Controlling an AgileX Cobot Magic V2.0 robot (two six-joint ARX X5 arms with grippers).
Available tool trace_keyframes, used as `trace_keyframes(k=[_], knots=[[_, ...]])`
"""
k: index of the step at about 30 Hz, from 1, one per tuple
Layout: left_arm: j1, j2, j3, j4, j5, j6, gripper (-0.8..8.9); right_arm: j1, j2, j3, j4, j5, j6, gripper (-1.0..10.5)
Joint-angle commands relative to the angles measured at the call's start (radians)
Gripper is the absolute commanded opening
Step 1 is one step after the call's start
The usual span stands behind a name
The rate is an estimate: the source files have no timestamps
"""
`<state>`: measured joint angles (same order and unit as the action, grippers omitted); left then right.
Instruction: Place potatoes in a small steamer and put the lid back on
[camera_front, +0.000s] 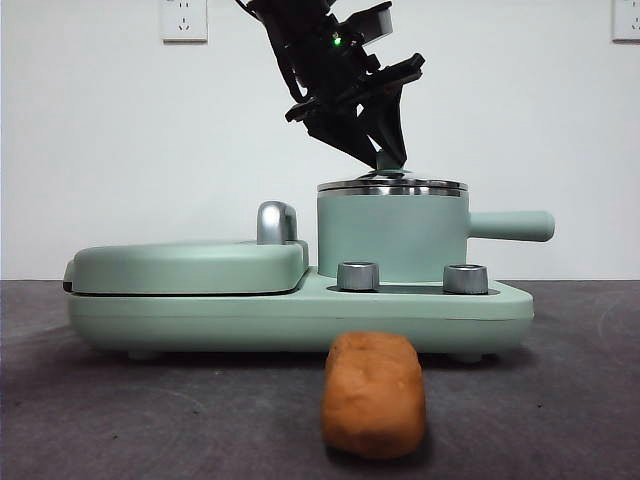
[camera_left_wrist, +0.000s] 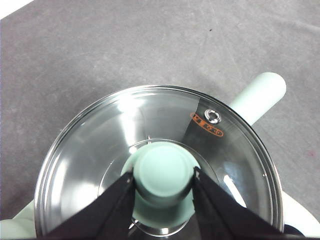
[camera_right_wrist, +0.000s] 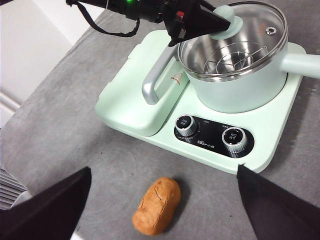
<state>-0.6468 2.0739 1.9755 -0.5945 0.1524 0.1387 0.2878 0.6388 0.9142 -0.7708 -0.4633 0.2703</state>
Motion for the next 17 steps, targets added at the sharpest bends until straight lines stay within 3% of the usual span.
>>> trace_keyframes(k=[1, 7, 9, 10, 14, 17], knots=[[-0.009, 0.034, 0.030, 0.011, -0.004, 0.010, 1.64, 0.005, 0.004, 0.017, 0.006, 0.000, 0.011, 4.7], [-0.009, 0.054, 0.030, 0.013, -0.004, 0.010, 1.48, 0.005, 0.004, 0.017, 0.006, -0.002, 0.011, 4.7], [-0.009, 0.055, 0.030, 0.013, -0.004, 0.010, 0.20, 0.005, 0.004, 0.017, 0.006, -0.004, 0.011, 4.7], [-0.010, 0.055, 0.030, 0.014, -0.004, 0.007, 0.06, 0.005, 0.004, 0.017, 0.006, -0.004, 0.011, 4.7], [-0.008, 0.025, 0.031, 0.012, -0.003, -0.011, 0.06, 0.005, 0.005, 0.017, 0.008, -0.002, 0.011, 4.7], [0.000, -0.027, 0.031, 0.026, -0.003, -0.024, 0.06, 0.005, 0.012, 0.017, 0.026, 0.054, 0.057, 4.7]])
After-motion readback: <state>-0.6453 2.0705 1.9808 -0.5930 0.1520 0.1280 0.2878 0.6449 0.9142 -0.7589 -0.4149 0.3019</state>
